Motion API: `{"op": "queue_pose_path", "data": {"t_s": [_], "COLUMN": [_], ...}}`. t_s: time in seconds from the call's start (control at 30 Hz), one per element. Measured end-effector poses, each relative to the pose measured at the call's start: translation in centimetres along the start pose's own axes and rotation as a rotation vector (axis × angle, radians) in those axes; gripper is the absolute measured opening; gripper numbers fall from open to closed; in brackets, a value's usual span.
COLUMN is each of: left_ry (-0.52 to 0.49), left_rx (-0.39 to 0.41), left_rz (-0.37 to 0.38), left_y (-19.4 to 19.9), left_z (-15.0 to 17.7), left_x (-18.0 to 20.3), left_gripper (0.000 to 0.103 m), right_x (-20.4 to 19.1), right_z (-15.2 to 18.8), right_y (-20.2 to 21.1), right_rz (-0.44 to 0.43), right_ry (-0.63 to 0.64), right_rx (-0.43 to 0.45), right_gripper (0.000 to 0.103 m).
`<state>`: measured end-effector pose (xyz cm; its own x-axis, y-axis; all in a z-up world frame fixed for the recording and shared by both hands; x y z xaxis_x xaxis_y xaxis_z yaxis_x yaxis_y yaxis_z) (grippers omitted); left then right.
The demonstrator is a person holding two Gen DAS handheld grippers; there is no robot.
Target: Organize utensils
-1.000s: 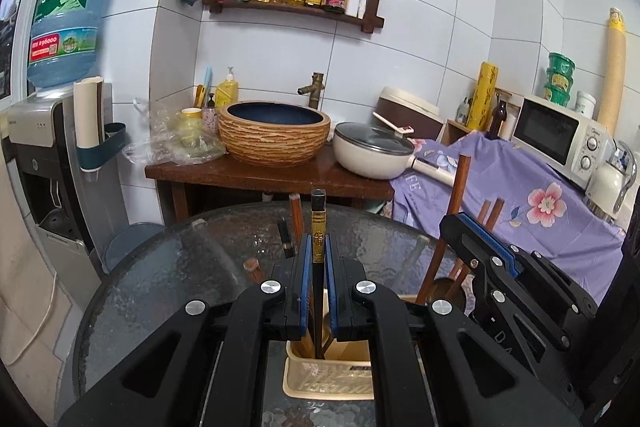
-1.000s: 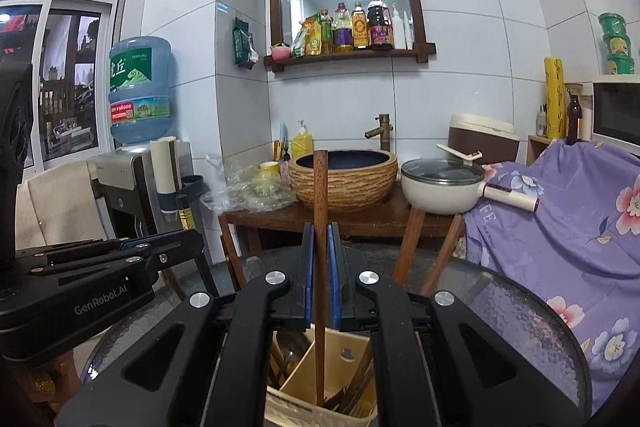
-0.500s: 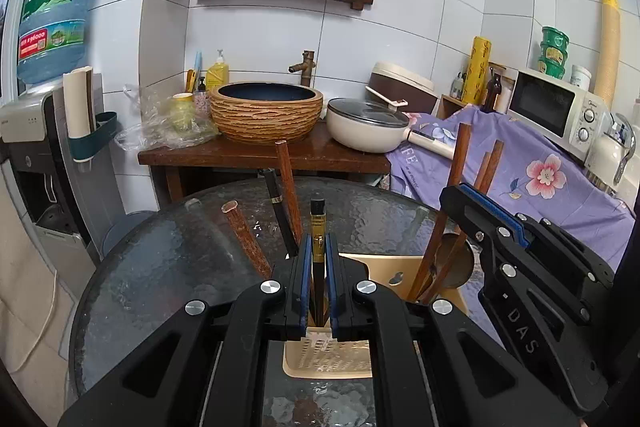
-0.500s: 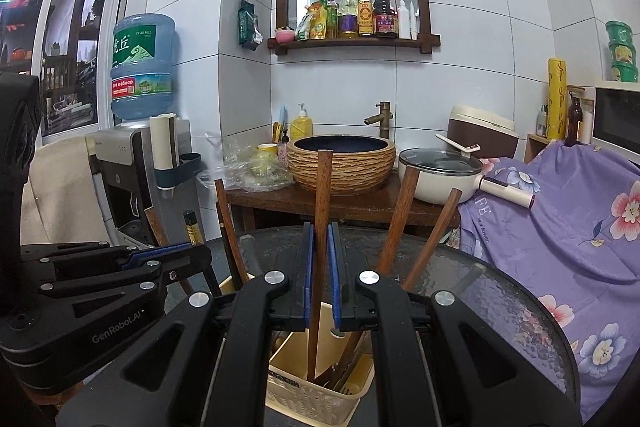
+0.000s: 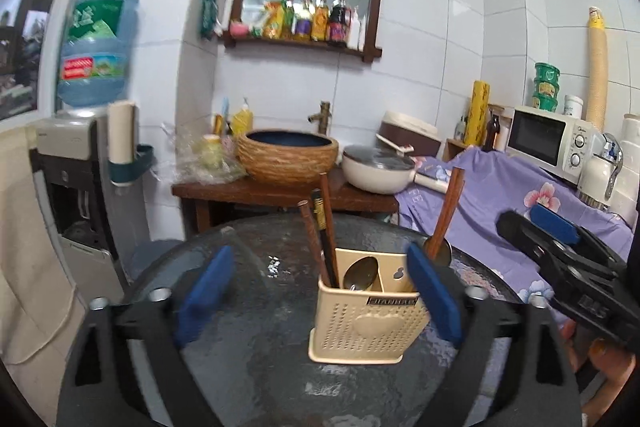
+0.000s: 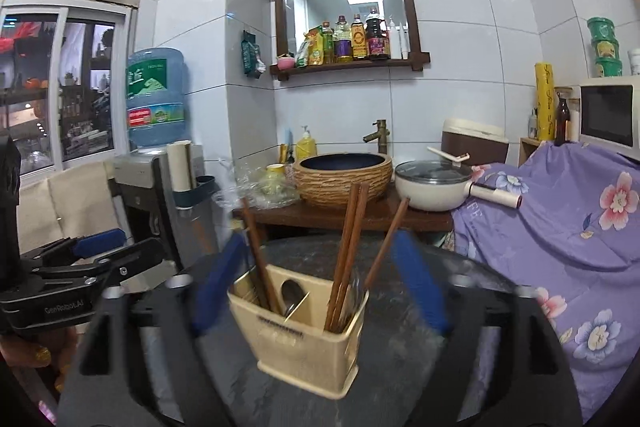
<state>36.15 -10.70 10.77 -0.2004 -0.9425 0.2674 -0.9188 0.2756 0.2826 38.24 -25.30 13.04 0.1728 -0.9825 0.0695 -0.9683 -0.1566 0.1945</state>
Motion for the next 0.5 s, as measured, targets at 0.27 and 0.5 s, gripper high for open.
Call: {"op": "queue_pose_path", "data": {"t_s": [0.27,0.5], "left_ry": [-0.018,-0.049], "left_rx": [0.105,0.09], "left_rz": [-0.007,-0.08], "left_y": [10.0,16.2], "left_z": [6.3,11.9], "left_x": [-1.1,-2.1], "left_gripper": [0.096,0.096], "right_x": [-5.9,-8.7], "right_z": [6.4,12.0], "right_y": [12.3,20.8], "right_rz": [0.006,0.062], "right_ry": [0.151,0.121], "right_rx": [0.059,0.065], "right_gripper": [0.097,0.097]}}
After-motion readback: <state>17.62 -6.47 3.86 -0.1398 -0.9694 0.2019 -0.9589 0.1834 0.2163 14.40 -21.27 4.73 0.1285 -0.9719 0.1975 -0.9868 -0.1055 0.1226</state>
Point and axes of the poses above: each gripper's, at about its wrist camera, not at the fingertips, and y roughly against the way its jaws point, x to its right, z to its underside, the point moved 10 cm from there along -y, roughly the way its jaws point, and after that the axes turned 10 degrees about y, right-handed, at the moved point
